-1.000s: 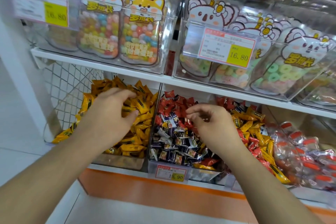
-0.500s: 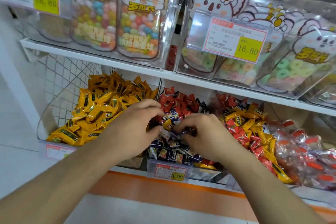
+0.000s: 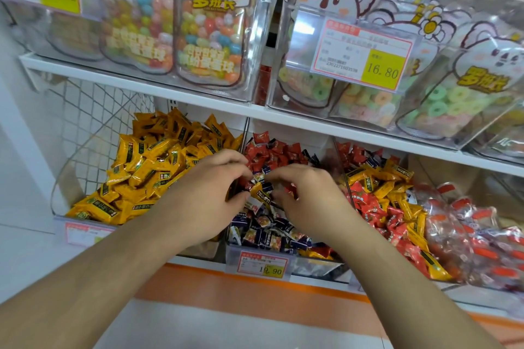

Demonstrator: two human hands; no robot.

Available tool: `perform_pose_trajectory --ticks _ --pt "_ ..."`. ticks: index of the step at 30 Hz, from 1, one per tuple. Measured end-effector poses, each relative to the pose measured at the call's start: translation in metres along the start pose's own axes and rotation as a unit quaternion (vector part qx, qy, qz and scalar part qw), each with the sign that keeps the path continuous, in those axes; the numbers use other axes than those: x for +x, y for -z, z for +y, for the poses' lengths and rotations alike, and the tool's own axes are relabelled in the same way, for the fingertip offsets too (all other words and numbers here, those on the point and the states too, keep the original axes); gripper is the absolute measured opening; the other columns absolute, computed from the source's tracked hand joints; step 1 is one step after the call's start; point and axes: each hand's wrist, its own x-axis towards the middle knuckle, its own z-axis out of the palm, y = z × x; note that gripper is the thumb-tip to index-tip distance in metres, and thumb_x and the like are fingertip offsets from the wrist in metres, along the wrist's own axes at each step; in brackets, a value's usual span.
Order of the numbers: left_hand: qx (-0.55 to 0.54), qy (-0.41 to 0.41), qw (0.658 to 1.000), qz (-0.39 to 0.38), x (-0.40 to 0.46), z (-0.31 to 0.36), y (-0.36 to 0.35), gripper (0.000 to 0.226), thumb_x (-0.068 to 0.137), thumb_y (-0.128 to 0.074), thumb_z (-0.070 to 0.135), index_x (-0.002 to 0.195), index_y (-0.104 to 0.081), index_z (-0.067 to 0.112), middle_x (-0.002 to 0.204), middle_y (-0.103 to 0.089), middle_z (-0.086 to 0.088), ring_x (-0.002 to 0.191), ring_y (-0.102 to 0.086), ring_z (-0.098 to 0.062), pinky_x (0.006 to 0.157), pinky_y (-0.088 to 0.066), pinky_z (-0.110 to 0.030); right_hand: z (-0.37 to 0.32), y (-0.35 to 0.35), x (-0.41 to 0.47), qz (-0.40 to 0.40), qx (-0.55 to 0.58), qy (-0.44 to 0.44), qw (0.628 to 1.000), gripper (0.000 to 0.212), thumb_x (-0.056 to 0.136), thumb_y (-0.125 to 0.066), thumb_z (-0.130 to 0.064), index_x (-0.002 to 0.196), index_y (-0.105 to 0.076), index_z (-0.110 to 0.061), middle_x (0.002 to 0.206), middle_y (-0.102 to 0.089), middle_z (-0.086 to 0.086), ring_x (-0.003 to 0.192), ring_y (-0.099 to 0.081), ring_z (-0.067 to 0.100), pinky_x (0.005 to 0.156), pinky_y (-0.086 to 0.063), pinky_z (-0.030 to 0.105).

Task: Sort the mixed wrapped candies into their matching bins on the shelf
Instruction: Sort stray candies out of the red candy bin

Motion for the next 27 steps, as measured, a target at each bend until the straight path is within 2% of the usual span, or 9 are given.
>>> perform_pose_trajectory --ticks 4,7,10,13,15,18,21,23,27 --pt "-0.007 -0.002 1.000 0.006 0.000 0.000 0.001 0.031 0.099 -0.063 0.040 0.129 -0.063 0.035 0.141 -0.040 0.030 0.131 -0.039 0.003 0.106 -0.031 -0.016 -0.001 -0.022 0.010 -0.037 -0.016 0.015 0.999 0.042 0.099 -0.065 -0.024 0.140 -0.062 -0.032 0.122 -0.067 -0.005 0.116 -0.053 0.022 0.103 -0.046 0.037" --pt "-0.004 -0.002 1.000 0.006 -0.001 -0.001 0.001 0.030 0.099 -0.063 0.041 0.129 -0.063 0.036 0.143 -0.039 0.030 0.134 -0.038 0.003 0.105 -0.029 -0.014 0.001 -0.024 0.012 -0.041 -0.022 -0.002 0.999 0.032 0.097 -0.066 -0.024 0.127 -0.069 -0.035 0.114 -0.066 -0.008 0.113 -0.051 0.022 0.100 -0.047 0.041" --pt "-0.007 -0.002 1.000 0.006 -0.001 -0.002 0.001 0.031 0.099 -0.062 0.041 0.129 -0.063 0.036 0.143 -0.039 0.031 0.134 -0.038 0.004 0.104 -0.029 -0.013 -0.002 -0.018 0.010 -0.026 0.007 -0.016 1.000 0.017 0.092 -0.072 -0.020 0.105 -0.071 -0.031 0.101 -0.066 -0.010 0.102 -0.056 0.017 0.090 -0.052 0.039" --pt "-0.012 -0.003 1.000 0.015 0.000 -0.001 0.002 0.030 0.099 -0.063 0.040 0.128 -0.064 0.036 0.140 -0.043 0.030 0.130 -0.040 0.004 0.102 -0.029 -0.013 -0.004 -0.005 0.008 0.004 0.049 -0.062 0.997 0.018 0.088 -0.077 -0.014 0.087 -0.067 -0.028 0.086 -0.067 -0.010 0.081 -0.062 0.007 0.074 -0.055 0.029" --pt "-0.015 -0.003 1.000 0.026 -0.001 0.000 0.004 0.029 0.098 -0.064 0.039 0.127 -0.065 0.037 0.137 -0.047 0.029 0.128 -0.042 0.004 0.103 -0.030 -0.014 -0.005 0.004 0.008 0.041 0.085 -0.101 0.990 0.021 0.085 -0.081 -0.012 0.081 -0.068 -0.028 0.080 -0.068 -0.009 0.075 -0.063 0.006 0.068 -0.053 0.019" --pt "-0.025 0.001 0.998 0.059 -0.002 0.007 0.011 0.035 0.095 -0.067 0.042 0.130 -0.062 0.039 0.133 -0.051 0.029 0.124 -0.046 0.004 0.105 -0.038 -0.018 -0.013 0.021 0.006 0.109 0.215 -0.147 0.959 0.018 0.084 -0.083 -0.012 0.082 -0.070 -0.024 0.078 -0.070 -0.003 0.072 -0.067 0.012 0.065 -0.055 0.020" --pt "-0.074 0.016 0.994 0.074 -0.005 0.018 0.019 0.050 0.089 -0.074 0.050 0.134 -0.057 0.041 0.127 -0.056 0.028 0.111 -0.050 0.009 0.093 -0.040 -0.010 -0.034 0.029 0.002 0.124 0.365 -0.150 0.911 0.013 0.085 -0.082 -0.009 0.090 -0.071 -0.011 0.081 -0.074 0.008 0.072 -0.073 0.018 0.065 -0.059 0.024" --pt "-0.104 0.022 0.992 0.075 -0.008 0.026 0.025 0.046 0.087 -0.077 0.047 0.130 -0.060 0.041 0.115 -0.064 0.026 0.104 -0.059 0.007 0.086 -0.047 -0.010 -0.046 0.029 0.000 0.105 0.428 -0.136 0.887 0.012 0.086 -0.081 -0.006 0.092 -0.071 -0.005 0.083 -0.075 0.010 0.077 -0.075 0.022 0.072 -0.062 0.030" --pt "-0.038 0.087 0.989 0.109 -0.010 0.014 0.043 0.034 0.094 -0.072 0.033 0.127 -0.067 0.038 0.095 -0.066 0.023 0.071 -0.066 -0.002 0.057 -0.047 -0.012 -0.040 0.032 -0.003 0.090 0.416 -0.133 0.895 0.004 0.092 -0.075 -0.010 0.096 -0.075 -0.012 0.087 -0.078 0.007 0.084 -0.076 0.021 0.078 -0.063 0.032"
